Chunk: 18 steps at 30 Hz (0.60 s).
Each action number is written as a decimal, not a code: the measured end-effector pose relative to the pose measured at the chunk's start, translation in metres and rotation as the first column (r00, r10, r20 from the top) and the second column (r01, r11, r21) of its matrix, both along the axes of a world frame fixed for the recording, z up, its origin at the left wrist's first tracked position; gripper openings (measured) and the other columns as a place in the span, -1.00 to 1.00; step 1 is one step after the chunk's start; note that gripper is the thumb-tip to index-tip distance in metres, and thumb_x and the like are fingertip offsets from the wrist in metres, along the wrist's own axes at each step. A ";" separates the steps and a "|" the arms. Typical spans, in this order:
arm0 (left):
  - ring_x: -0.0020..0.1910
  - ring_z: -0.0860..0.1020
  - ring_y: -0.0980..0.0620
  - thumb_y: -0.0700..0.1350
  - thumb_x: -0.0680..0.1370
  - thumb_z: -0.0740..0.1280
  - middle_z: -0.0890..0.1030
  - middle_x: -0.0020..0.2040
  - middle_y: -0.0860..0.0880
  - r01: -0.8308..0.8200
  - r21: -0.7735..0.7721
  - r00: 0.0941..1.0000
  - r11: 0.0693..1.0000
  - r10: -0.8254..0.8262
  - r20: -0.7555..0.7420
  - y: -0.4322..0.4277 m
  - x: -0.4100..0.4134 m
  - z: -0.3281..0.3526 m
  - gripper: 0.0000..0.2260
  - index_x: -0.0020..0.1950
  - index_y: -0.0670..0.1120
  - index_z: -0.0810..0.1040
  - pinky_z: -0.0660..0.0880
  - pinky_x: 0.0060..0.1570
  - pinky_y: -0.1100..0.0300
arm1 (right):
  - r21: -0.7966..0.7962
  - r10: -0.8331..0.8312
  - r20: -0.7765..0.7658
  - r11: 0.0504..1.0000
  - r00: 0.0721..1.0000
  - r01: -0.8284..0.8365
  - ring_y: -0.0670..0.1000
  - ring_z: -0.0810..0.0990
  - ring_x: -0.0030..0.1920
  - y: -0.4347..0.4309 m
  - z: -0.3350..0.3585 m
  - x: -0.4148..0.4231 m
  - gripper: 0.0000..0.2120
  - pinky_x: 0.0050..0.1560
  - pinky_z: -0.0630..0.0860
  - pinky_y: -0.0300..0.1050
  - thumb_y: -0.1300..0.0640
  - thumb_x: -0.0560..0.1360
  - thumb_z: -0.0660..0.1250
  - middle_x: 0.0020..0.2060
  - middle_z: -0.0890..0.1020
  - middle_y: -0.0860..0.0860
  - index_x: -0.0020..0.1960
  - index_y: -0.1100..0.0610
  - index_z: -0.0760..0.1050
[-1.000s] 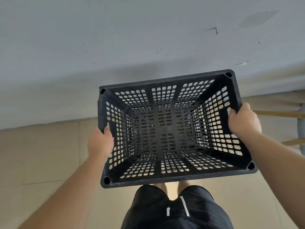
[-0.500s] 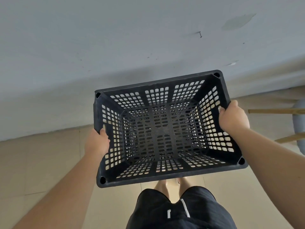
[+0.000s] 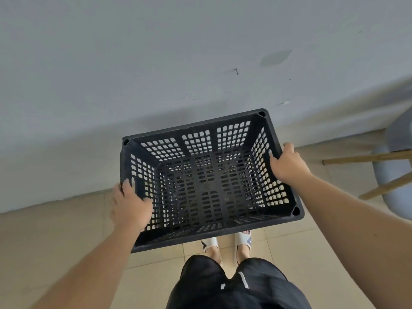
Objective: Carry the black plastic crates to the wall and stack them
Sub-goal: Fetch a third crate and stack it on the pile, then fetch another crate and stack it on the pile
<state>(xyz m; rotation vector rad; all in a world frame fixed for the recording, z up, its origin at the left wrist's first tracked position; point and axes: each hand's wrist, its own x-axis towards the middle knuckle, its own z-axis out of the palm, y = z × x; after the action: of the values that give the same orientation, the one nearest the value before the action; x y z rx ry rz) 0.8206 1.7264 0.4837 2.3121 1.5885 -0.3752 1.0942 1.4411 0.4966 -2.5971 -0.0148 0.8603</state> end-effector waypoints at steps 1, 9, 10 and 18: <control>0.53 0.21 -0.21 -0.03 0.56 0.34 0.15 0.60 -0.15 0.072 -0.006 0.997 0.997 -0.072 -0.025 -0.010 0.003 0.007 -0.32 0.61 -0.05 0.11 0.29 0.44 -0.23 | -0.020 0.009 0.009 1.000 1.000 -0.009 0.31 0.48 0.27 -0.004 0.004 -0.007 -0.46 0.22 0.51 0.29 -0.07 0.63 0.14 0.37 0.40 0.25 0.53 0.06 0.06; 0.45 0.35 -0.08 0.03 0.60 0.27 0.29 0.55 -0.01 0.473 -0.133 0.878 0.871 -0.454 0.152 -0.058 0.059 0.039 -0.48 0.56 0.01 0.28 0.42 0.34 -0.10 | -0.074 -0.062 0.049 0.995 0.997 0.066 0.26 0.32 0.42 -0.035 0.038 -0.083 -0.42 0.36 0.36 0.25 0.00 0.63 0.16 0.48 0.30 0.15 0.59 -0.01 0.04; 0.43 0.37 -0.08 0.03 0.61 0.26 0.30 0.54 0.00 0.519 -0.152 0.851 0.841 -0.492 0.184 -0.064 0.065 0.041 -0.48 0.56 0.01 0.28 0.43 0.32 -0.09 | -0.068 -0.096 0.061 0.993 0.993 0.100 0.26 0.32 0.43 -0.037 0.042 -0.093 -0.43 0.38 0.35 0.25 -0.02 0.64 0.15 0.48 0.30 0.14 0.59 -0.02 0.05; 0.47 0.32 -0.05 0.10 0.63 0.20 0.26 0.57 0.03 0.840 -0.172 0.541 0.514 -0.812 0.219 -0.113 0.064 0.054 -0.47 0.59 0.04 0.22 0.40 0.32 -0.06 | -0.051 -0.374 0.122 0.923 0.919 0.382 0.25 0.25 0.49 -0.066 0.064 -0.189 -0.44 0.41 0.28 0.26 -0.14 0.66 0.09 0.53 0.26 0.11 0.59 -0.03 0.06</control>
<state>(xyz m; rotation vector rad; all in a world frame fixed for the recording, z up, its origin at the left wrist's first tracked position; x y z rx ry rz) 0.8850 1.6136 0.5375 2.6502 0.2005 -0.5978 0.9052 1.3752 0.5611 -2.5849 0.4826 0.5847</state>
